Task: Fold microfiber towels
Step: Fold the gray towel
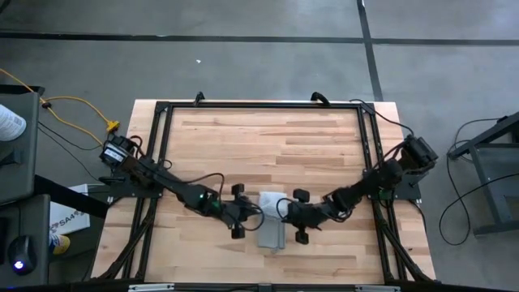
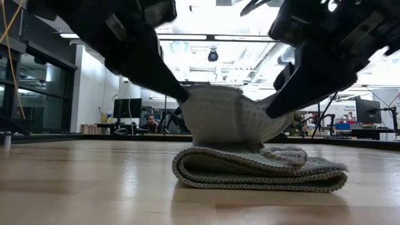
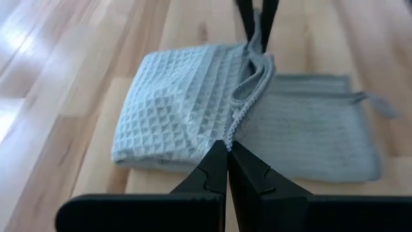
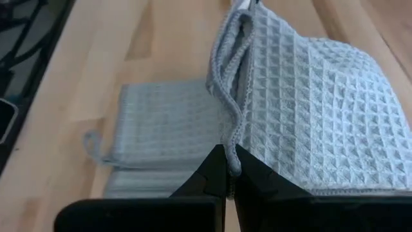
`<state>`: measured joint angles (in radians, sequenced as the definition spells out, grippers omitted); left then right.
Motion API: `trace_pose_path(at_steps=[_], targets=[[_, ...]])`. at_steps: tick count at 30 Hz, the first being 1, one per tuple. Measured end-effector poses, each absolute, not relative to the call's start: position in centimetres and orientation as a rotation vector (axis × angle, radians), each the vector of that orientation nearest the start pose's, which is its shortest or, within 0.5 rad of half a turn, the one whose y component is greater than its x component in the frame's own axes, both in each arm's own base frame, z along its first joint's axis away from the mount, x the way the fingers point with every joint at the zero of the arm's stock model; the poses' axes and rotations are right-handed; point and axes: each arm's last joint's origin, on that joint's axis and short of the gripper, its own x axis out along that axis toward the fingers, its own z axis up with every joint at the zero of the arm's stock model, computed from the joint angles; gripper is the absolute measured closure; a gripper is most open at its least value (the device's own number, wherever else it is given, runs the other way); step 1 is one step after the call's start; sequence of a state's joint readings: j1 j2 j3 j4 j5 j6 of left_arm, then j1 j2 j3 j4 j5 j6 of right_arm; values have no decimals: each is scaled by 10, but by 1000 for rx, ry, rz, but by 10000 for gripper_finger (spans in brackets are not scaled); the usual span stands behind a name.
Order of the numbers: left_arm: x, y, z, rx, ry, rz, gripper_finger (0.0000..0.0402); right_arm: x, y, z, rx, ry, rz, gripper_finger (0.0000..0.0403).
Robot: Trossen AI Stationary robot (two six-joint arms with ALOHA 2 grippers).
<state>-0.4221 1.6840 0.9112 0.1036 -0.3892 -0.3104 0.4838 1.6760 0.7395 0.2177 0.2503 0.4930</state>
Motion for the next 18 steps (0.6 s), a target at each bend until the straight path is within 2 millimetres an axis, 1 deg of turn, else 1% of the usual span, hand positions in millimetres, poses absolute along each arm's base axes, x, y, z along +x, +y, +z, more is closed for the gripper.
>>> trace_pose_path(at_steps=[7, 12, 15, 18], targets=[[316, -141, 184, -95, 536, 39, 401, 278, 149, 144, 249, 673, 77, 399], [323, -151, 174, -126, 518, 26, 401, 279, 151, 146, 264, 642, 82, 399], [329, -162, 169, -124, 530, 8, 401, 279, 155, 148, 272, 626, 99, 399], [335, -172, 170, -114, 533, -11, 401, 277, 159, 149, 292, 621, 105, 399]])
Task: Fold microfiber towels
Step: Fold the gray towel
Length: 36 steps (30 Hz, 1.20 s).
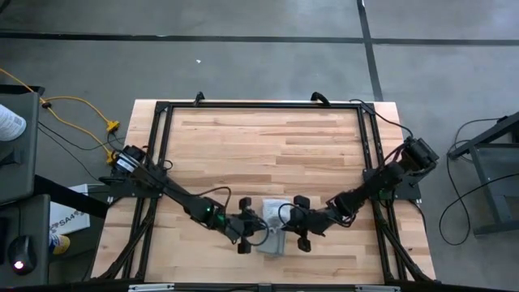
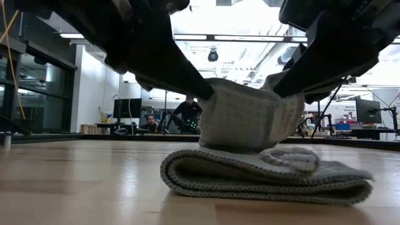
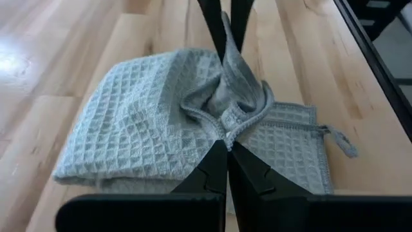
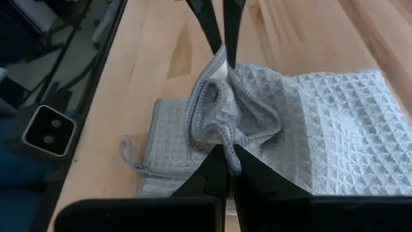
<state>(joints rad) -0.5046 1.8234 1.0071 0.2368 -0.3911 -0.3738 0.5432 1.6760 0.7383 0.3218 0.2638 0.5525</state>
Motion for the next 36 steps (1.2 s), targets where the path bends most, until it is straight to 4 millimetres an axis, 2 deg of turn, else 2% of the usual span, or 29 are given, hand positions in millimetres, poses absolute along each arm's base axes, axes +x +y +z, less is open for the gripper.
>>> trace_pose_path(at_steps=[3, 14, 18, 27, 36], targets=[[341, -181, 174, -103, 548, -17, 401, 274, 164, 149, 298, 616, 117, 399], [336, -205, 188, -69, 535, -22, 401, 269, 185, 158, 280, 585, 163, 399], [333, -208, 187, -72, 553, -15, 401, 269, 191, 162, 277, 579, 181, 399], [329, -212, 184, -104, 580, -6, 401, 290, 209, 136, 248, 656, 208, 399], [327, -219, 174, -121, 639, -88, 391, 296, 214, 132, 262, 672, 233, 386]])
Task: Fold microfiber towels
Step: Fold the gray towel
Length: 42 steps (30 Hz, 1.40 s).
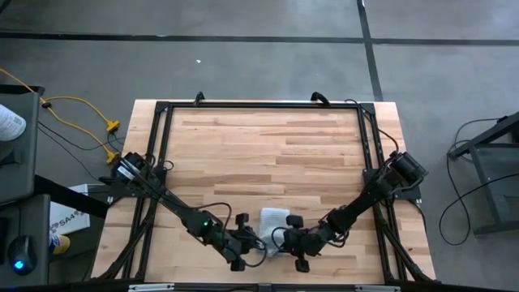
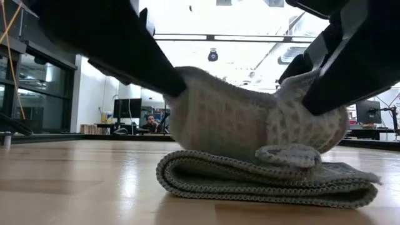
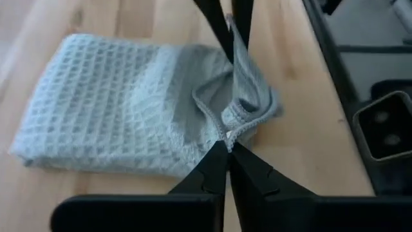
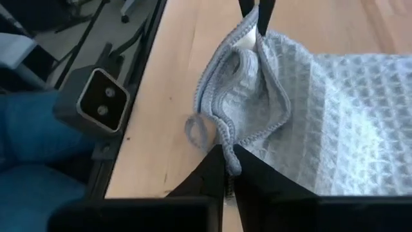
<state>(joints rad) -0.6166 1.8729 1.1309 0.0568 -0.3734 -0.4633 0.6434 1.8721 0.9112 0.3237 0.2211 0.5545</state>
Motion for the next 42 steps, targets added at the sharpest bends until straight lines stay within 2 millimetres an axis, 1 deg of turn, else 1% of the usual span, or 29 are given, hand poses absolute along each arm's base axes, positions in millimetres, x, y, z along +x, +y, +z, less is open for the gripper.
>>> trace_pose_path(at_steps=[3, 6, 11, 16, 19, 23, 27, 30, 34, 37, 42], targets=[[331, -221, 167, -158, 643, -109, 366, 295, 214, 132, 283, 689, 246, 371], [334, -224, 161, -171, 627, -126, 338, 295, 212, 130, 330, 710, 209, 359], [335, -226, 161, -182, 612, -139, 295, 295, 213, 130, 349, 710, 205, 334], [336, -227, 161, -186, 597, -146, 263, 294, 215, 131, 353, 701, 218, 294], [337, -227, 162, -190, 589, -148, 252, 294, 216, 131, 355, 700, 221, 265], [338, -229, 165, -208, 557, -182, 250, 294, 219, 134, 381, 680, 255, 229], [338, -229, 165, -196, 558, -186, 250, 293, 221, 135, 383, 670, 251, 209], [338, -228, 164, -185, 565, -182, 249, 294, 220, 134, 388, 656, 201, 207], [338, -228, 164, -158, 560, -184, 249, 295, 216, 133, 371, 643, 152, 223], [338, -226, 163, -128, 556, -132, 249, 297, 213, 133, 356, 638, 146, 247], [337, -222, 161, -82, 556, -32, 249, 298, 212, 133, 361, 641, 150, 305]])
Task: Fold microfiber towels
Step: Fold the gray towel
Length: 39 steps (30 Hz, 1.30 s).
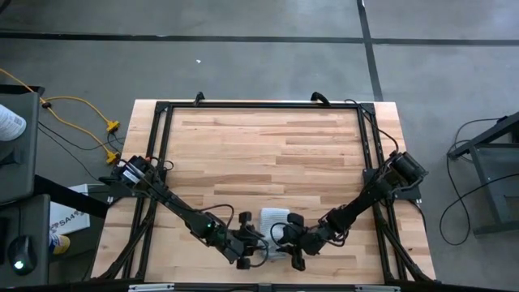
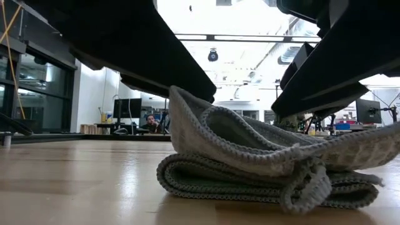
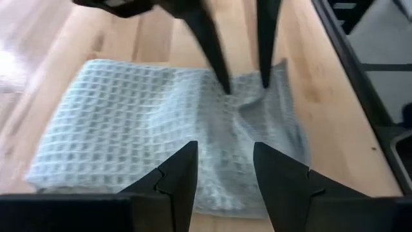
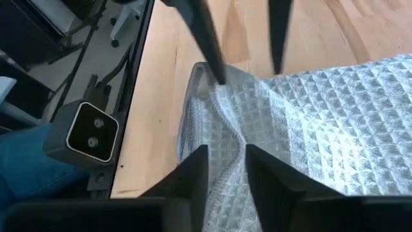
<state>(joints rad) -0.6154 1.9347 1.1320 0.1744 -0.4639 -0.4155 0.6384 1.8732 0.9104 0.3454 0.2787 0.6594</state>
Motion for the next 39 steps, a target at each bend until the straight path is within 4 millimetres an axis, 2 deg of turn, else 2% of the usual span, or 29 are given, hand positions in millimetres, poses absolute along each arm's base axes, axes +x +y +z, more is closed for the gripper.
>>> trace_pose_path(at_steps=[5, 8, 14, 24, 29, 33, 39], targets=[[334, -220, 167, -74, 557, -13, 249, 298, 212, 133, 364, 650, 168, 365], [329, -216, 173, -76, 583, 10, 249, 301, 214, 124, 360, 644, 174, 393], [324, -215, 182, -56, 575, 56, 249, 307, 217, 100, 379, 638, 196, 400], [320, -214, 178, -51, 610, 86, 249, 302, 231, 107, 433, 595, 280, 401], [320, -214, 178, -51, 609, 87, 249, 300, 235, 113, 365, 536, 280, 401], [320, -213, 178, -45, 602, 103, 249, 304, 228, 119, 314, 505, 239, 401], [320, -213, 178, -36, 600, 108, 249, 313, 208, 117, 259, 518, 120, 401]])
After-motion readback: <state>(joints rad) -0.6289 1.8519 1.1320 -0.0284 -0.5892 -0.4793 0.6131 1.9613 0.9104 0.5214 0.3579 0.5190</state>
